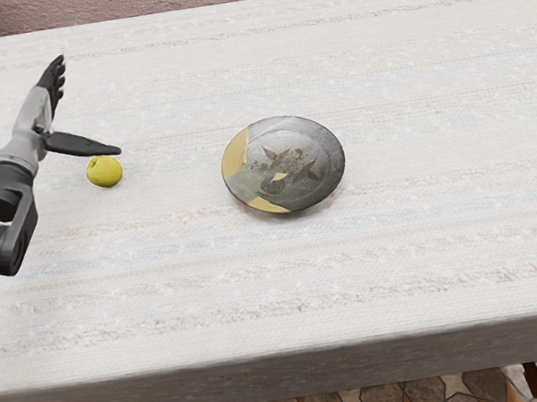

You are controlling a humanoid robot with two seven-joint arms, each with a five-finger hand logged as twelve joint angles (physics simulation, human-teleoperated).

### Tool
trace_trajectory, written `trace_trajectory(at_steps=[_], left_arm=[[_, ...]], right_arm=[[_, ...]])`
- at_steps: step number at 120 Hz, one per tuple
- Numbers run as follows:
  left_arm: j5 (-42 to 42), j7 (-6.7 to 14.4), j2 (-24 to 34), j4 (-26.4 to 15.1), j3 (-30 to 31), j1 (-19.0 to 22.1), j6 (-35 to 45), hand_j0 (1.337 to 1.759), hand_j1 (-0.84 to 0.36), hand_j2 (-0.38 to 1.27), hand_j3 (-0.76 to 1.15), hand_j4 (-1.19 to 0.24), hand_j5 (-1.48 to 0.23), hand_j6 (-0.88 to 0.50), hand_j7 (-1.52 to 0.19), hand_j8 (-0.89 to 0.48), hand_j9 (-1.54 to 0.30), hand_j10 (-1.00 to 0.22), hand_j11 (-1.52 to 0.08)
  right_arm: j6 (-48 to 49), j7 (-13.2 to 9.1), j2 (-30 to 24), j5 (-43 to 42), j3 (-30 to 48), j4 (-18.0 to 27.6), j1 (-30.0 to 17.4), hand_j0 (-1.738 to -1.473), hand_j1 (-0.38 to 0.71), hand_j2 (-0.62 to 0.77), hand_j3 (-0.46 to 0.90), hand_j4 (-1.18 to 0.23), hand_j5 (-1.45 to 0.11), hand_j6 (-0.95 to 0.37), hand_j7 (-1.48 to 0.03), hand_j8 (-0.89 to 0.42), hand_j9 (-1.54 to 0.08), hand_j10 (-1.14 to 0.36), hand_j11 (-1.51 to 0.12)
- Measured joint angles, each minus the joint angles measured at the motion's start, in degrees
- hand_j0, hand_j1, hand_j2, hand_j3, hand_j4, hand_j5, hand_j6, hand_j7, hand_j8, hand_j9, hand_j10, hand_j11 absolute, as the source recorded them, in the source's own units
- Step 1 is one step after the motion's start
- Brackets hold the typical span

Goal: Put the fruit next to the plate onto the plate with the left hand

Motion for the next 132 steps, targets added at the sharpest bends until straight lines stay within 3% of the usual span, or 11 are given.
trace_trajectory(at_steps=[11,19,43,52,63,86,110,132], left_arm=[[0.4,0.0,0.0,0.1,0.7,-0.3,0.3,1.658,0.33,0.01,0.00,-0.02,-0.02,-0.02,-0.02,-0.02,-0.02,-0.02,-0.02],[1.5,0.0,-0.7,1.8,5.5,-1.6,0.8,1.658,0.33,0.01,0.00,-0.02,-0.02,-0.02,-0.02,-0.02,-0.02,-0.02,-0.02],[7.8,0.0,-1.0,5.4,34.3,-9.5,4.2,1.658,0.33,0.01,0.00,-0.02,-0.02,-0.02,-0.02,-0.02,-0.02,-0.02,-0.02],[15.9,0.0,-1.2,6.0,41.5,-11.9,1.3,1.658,0.33,0.01,0.00,-0.02,-0.02,-0.02,-0.02,-0.02,-0.02,-0.02,-0.02],[22.1,0.0,-5.3,8.5,48.7,-12.0,-0.4,1.658,0.33,0.01,0.00,-0.02,-0.02,-0.02,-0.02,-0.02,-0.02,-0.02,-0.02],[25.7,0.0,-6.2,12.5,53.8,-11.5,-1.5,1.658,0.32,0.01,0.00,-0.03,-0.04,-0.03,-0.04,-0.03,-0.04,-0.03,-0.04],[26.4,0.0,-6.3,13.8,58.1,-12.1,-2.2,1.658,0.13,0.04,0.00,-0.19,-0.24,-0.19,-0.24,-0.19,-0.24,-0.19,-0.24],[26.5,0.0,-6.8,14.0,61.0,-12.9,-6.5,1.658,0.05,0.05,0.00,-0.26,-0.33,-0.26,-0.33,-0.26,-0.33,-0.26,-0.33]], right_arm=[[0.0,0.0,0.0,0.0,0.0,0.0,-0.2,-1.658,-0.35,0.00,0.00,0.00,0.00,0.00,0.00,0.00,0.00,0.00,0.00],[0.0,0.0,0.0,0.0,0.0,0.0,-0.2,-1.658,-0.35,0.00,0.00,0.00,0.00,0.00,0.00,0.00,0.00,0.00,0.00],[0.0,0.0,0.0,0.0,0.0,0.0,-0.1,-1.658,-0.35,0.00,0.00,0.00,0.00,0.00,0.00,0.00,0.00,0.00,0.00],[0.0,0.0,0.0,0.0,0.0,0.0,-0.1,-1.658,-0.35,0.00,0.00,0.00,0.00,0.00,0.00,0.00,0.00,0.00,0.00],[0.0,0.0,0.0,0.0,0.0,0.0,0.0,-1.658,-0.35,0.00,0.00,0.00,0.00,0.00,0.00,0.00,0.00,0.00,0.00],[0.0,0.0,0.0,0.0,0.0,0.0,0.0,-1.658,-0.35,0.00,0.00,0.00,0.00,0.00,0.00,0.00,0.00,0.00,0.00],[0.0,0.0,0.0,0.0,0.0,0.0,0.1,-1.658,-0.35,0.00,0.00,0.00,0.00,0.00,0.00,0.00,0.00,0.00,0.00],[0.0,0.0,0.0,0.0,0.1,0.1,0.1,-1.658,-0.35,0.00,0.00,0.00,0.00,0.00,0.00,0.00,0.00,0.00,0.00]])
